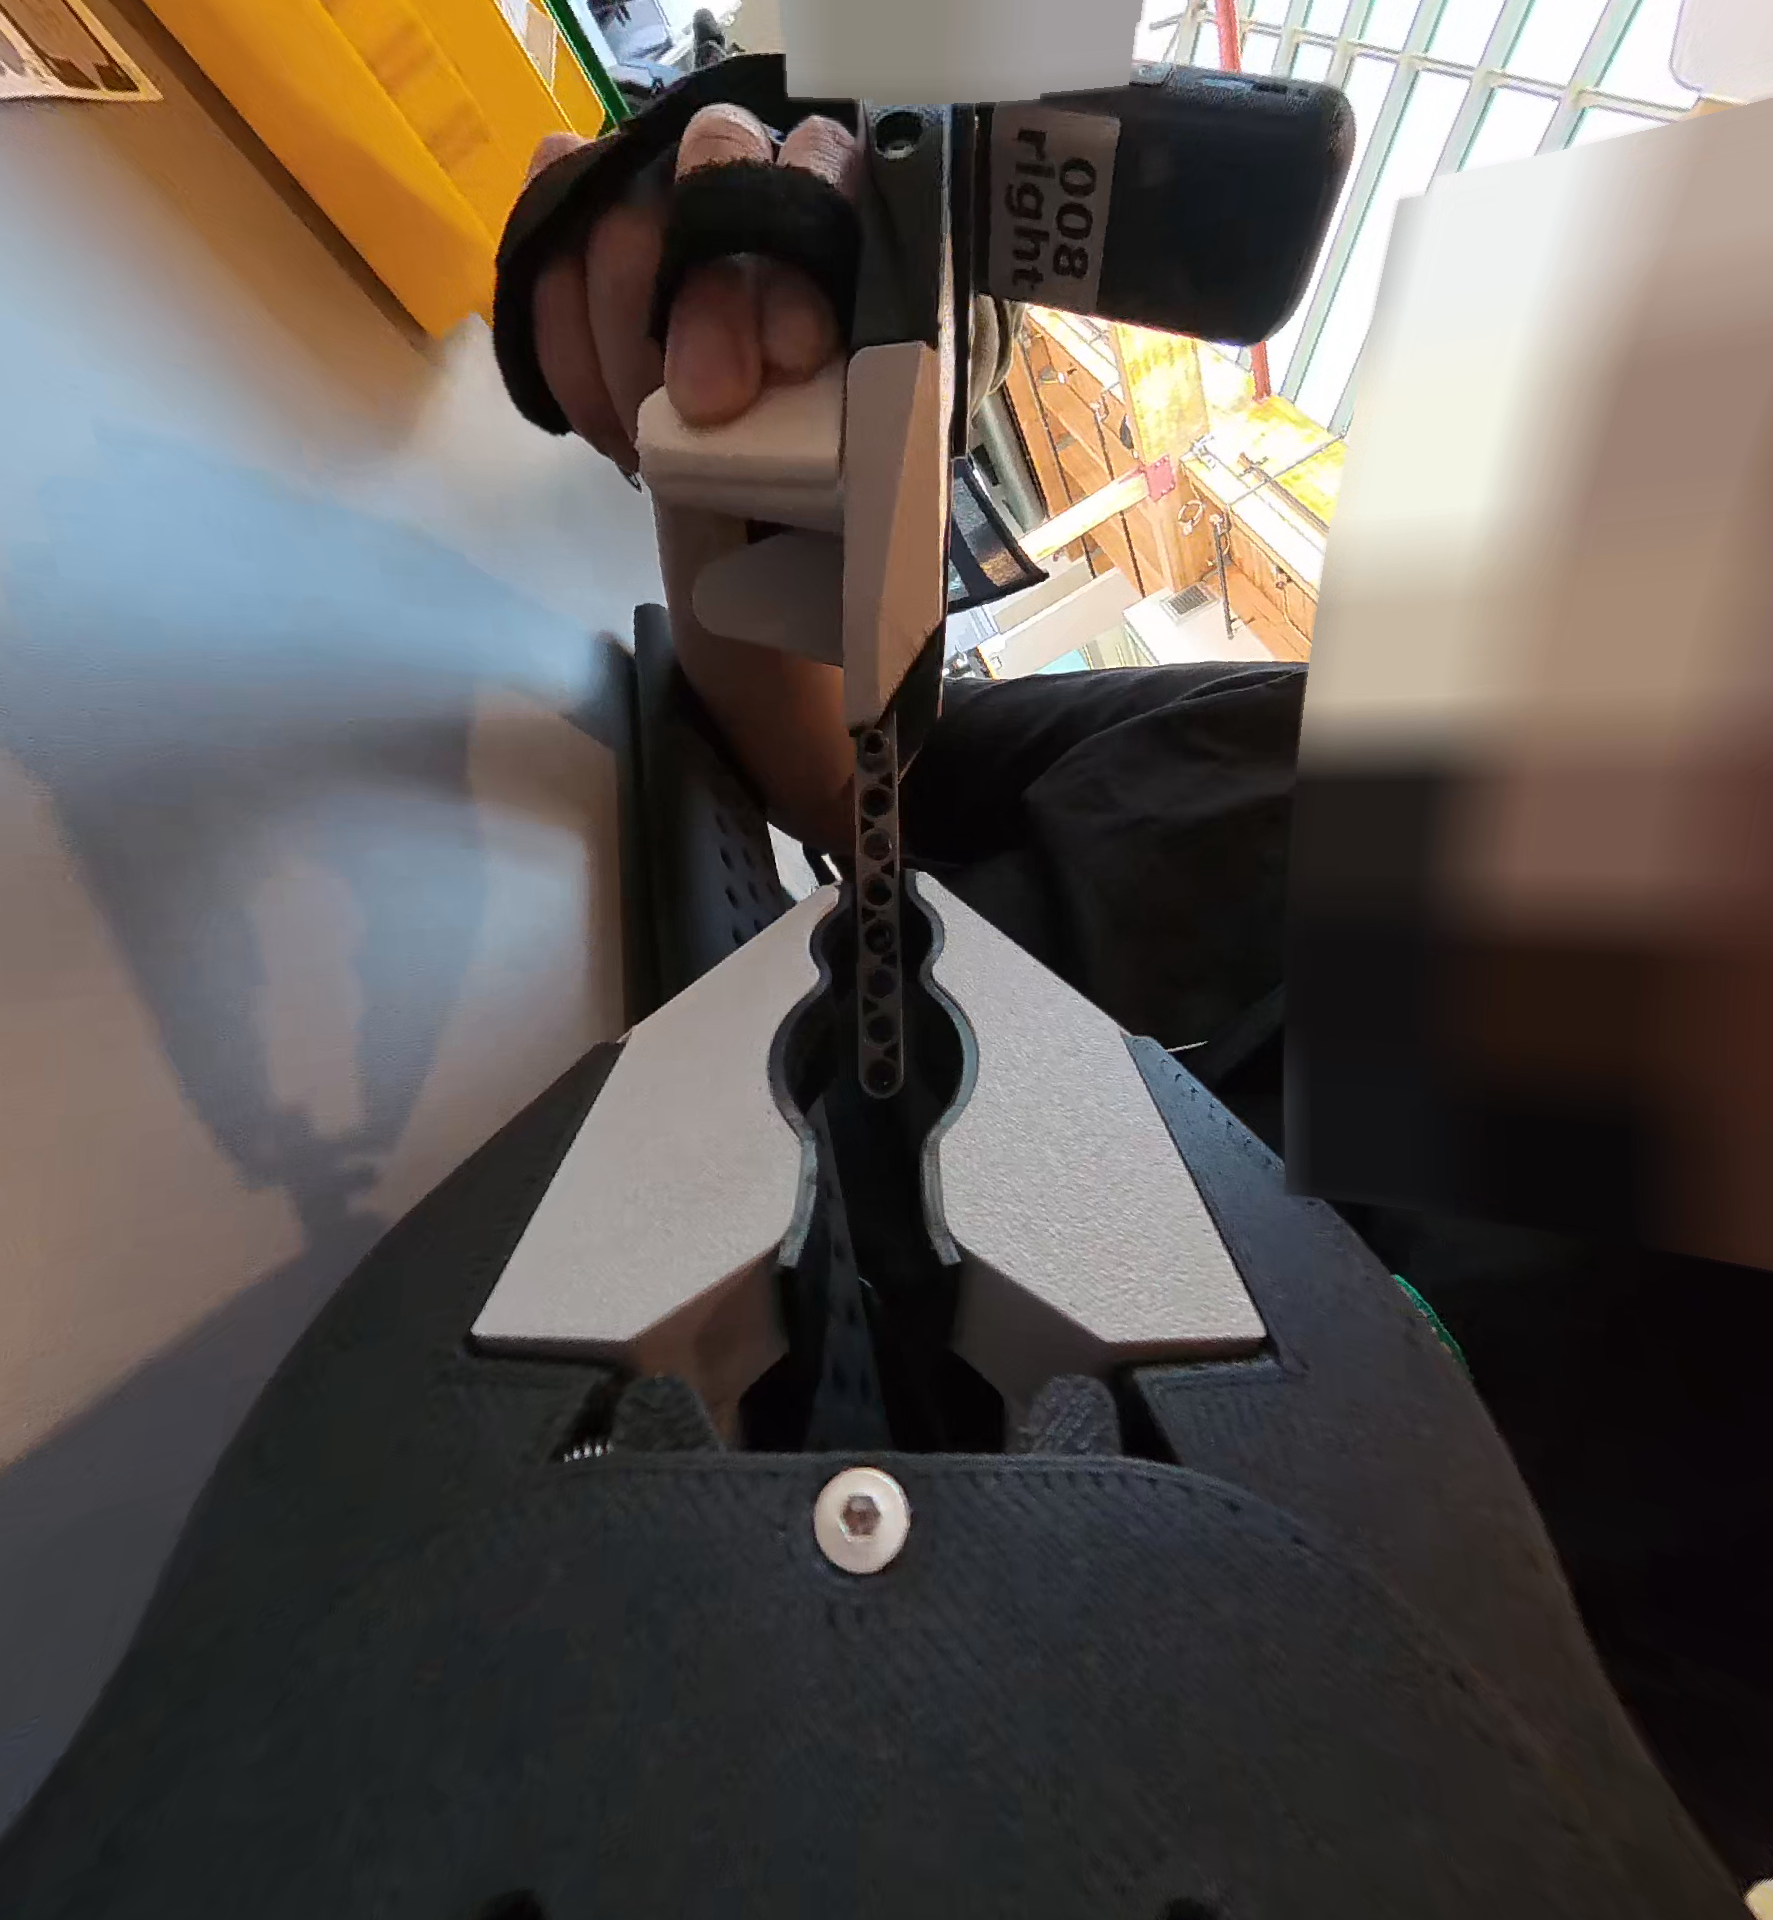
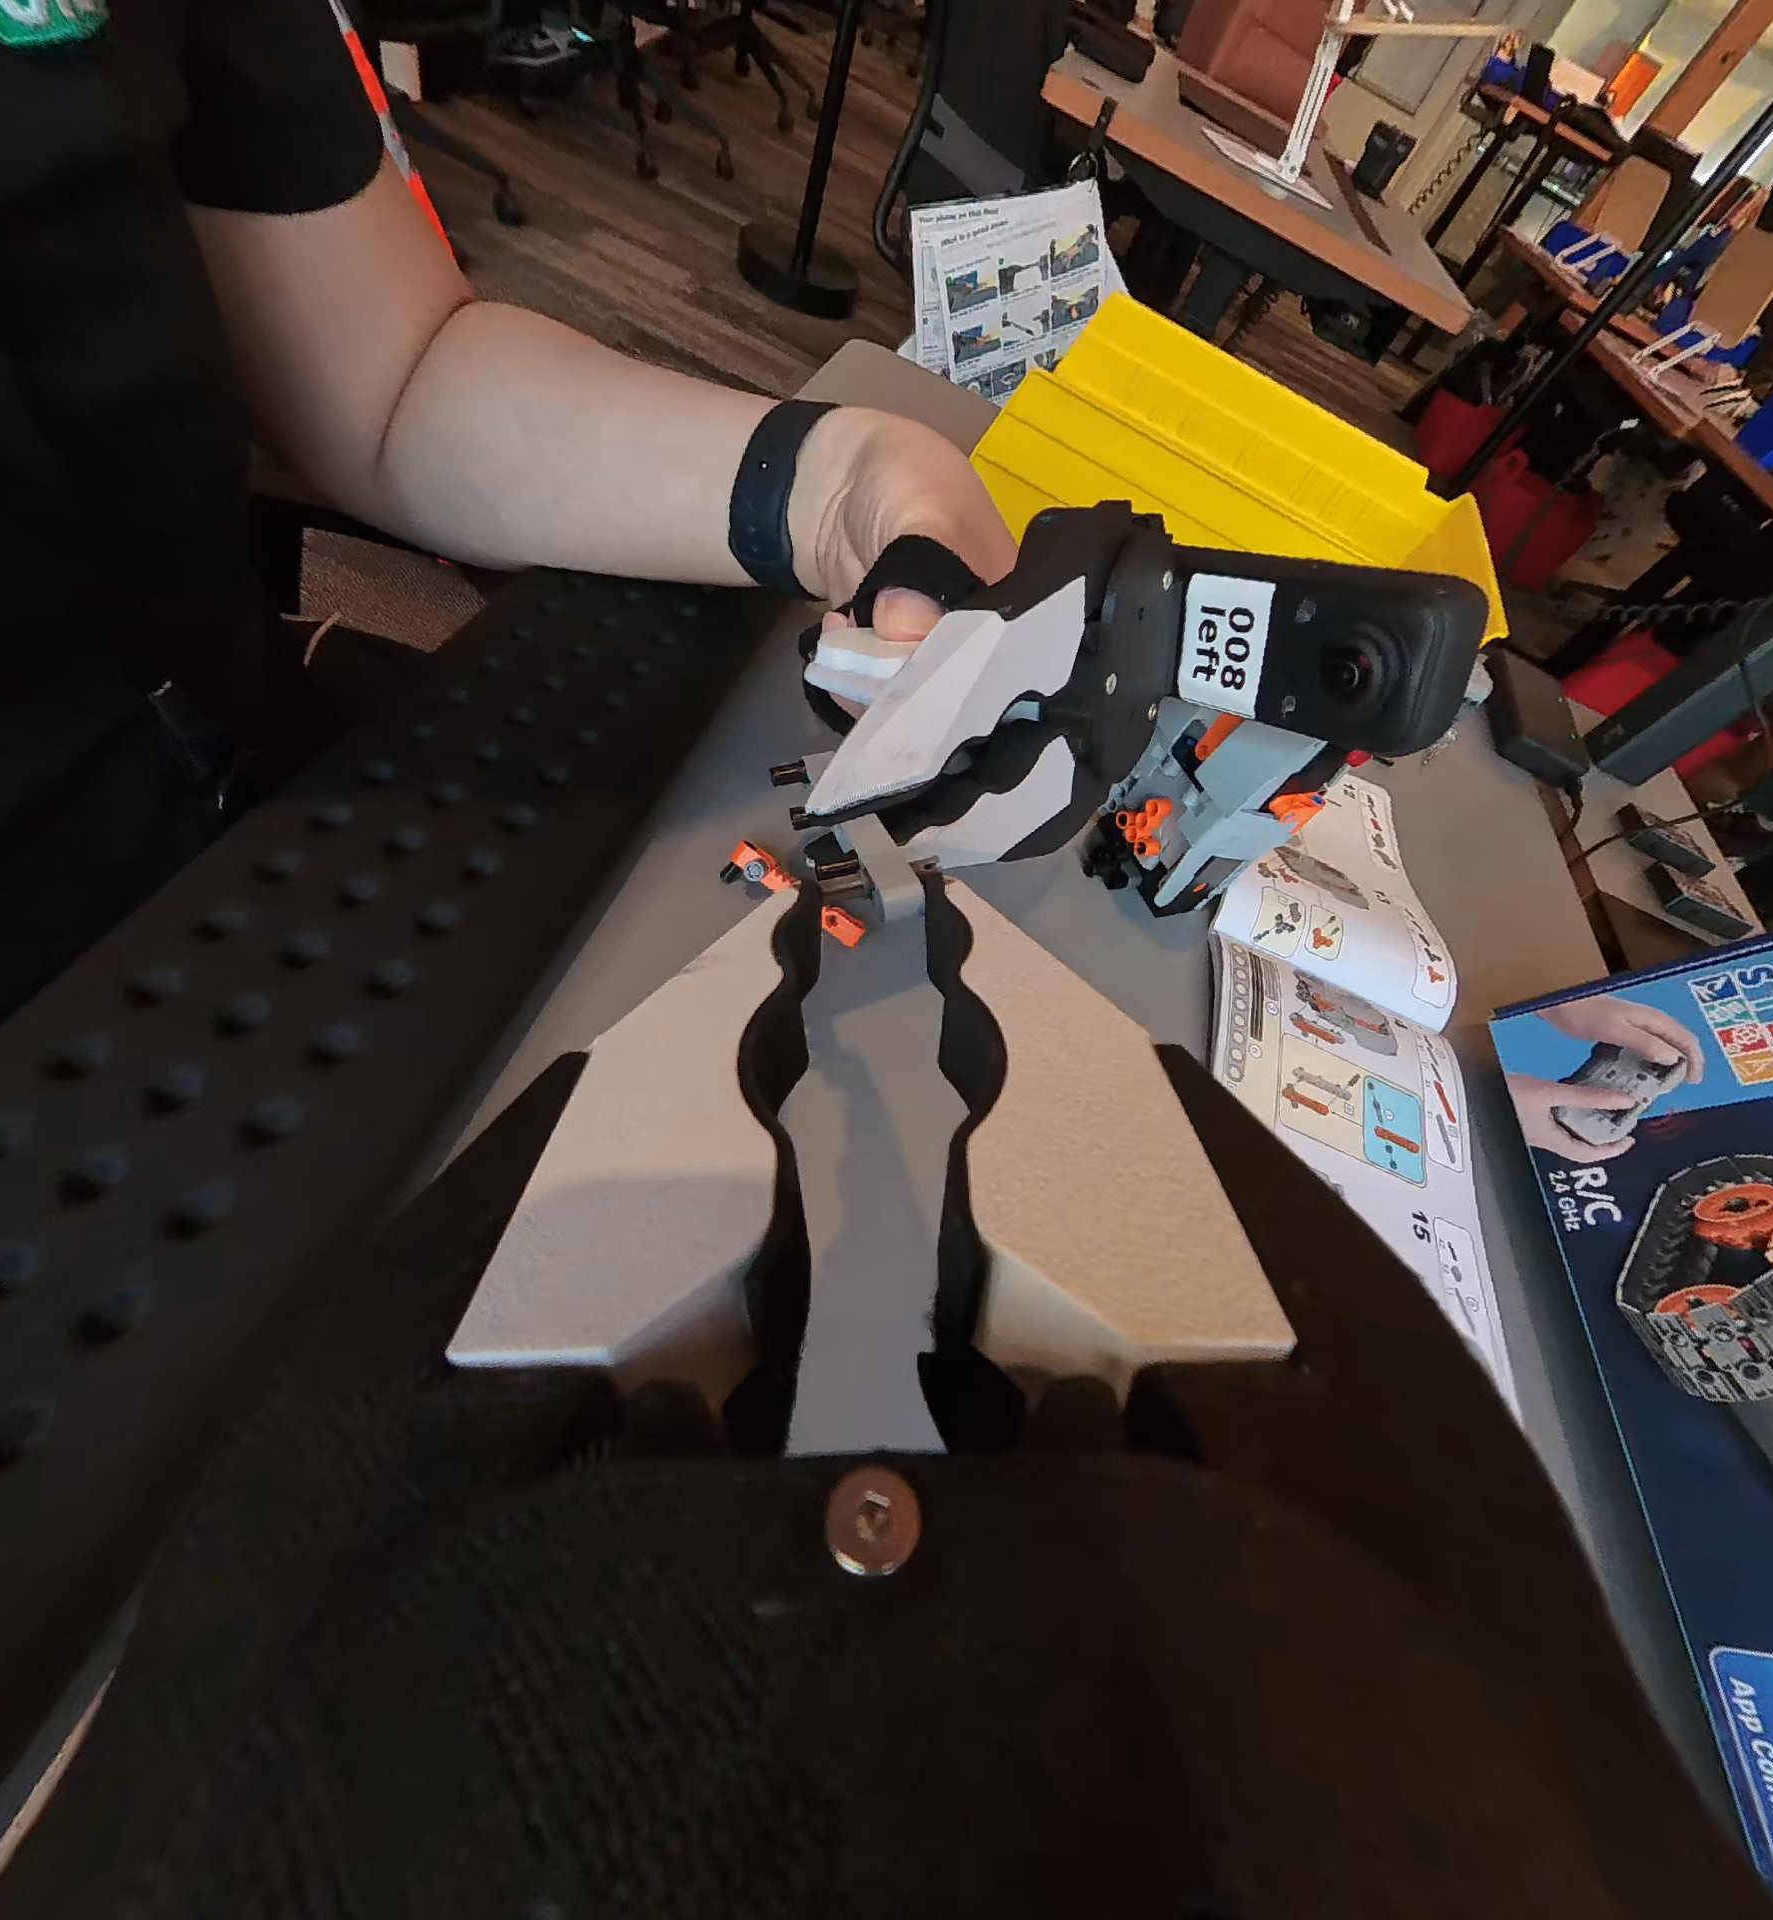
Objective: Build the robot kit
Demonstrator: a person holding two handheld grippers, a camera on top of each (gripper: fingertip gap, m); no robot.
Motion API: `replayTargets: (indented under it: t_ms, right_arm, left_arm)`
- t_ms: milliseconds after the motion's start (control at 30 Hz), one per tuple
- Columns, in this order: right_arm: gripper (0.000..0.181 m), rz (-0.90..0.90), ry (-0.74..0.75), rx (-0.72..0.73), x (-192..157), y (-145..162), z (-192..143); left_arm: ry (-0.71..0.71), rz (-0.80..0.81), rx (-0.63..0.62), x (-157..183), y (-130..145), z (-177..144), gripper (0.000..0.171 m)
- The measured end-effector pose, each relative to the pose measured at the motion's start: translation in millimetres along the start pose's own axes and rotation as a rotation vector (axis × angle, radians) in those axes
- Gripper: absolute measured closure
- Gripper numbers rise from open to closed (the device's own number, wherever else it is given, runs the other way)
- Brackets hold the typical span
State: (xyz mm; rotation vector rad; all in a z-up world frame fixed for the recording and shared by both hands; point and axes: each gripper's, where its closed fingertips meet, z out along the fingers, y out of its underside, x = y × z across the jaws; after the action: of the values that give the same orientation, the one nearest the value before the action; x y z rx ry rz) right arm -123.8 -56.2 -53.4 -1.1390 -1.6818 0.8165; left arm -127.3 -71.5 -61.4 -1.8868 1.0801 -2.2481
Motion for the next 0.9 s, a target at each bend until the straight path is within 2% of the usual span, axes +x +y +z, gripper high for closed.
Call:
replayTargets:
  t_ms: [233,300,333,367,433,467,767,900]
  right_arm:
    - [0.163,-0.019,0.003,0.022,-2,-6,-2]
    - [0.179,-0.017,-0.025,0.035,-6,-9,-3]
    - [0.181,-0.026,-0.033,0.038,-8,-10,-4]
    - [0.175,-0.039,-0.015,0.046,-6,-12,-5]
    - [0.149,-0.039,0.032,0.05,0,-17,-9]
    - [0.146,-0.035,0.039,0.066,0,-21,-11]
    - [0.162,-0.044,0.015,-0.008,-5,-9,-4]
    - [0.162,-0.019,0.007,0.0,-4,-9,-4]
  left_arm:
    - [0.009,-0.017,-0.004,0,1,0,0.166]
    - [0.018,-0.022,-0.007,1,2,1,0.166]
    - [0.04,-0.028,-0.003,5,1,2,0.166]
    - [0.055,-0.034,-0.001,6,1,2,0.166]
    - [0.062,-0.038,0.001,7,1,2,0.166]
    - [0.059,-0.038,0.001,6,1,2,0.166]
    - [0.082,-0.059,0.004,7,0,4,0.166]
    - [0.076,-0.054,0.005,6,0,4,0.166]
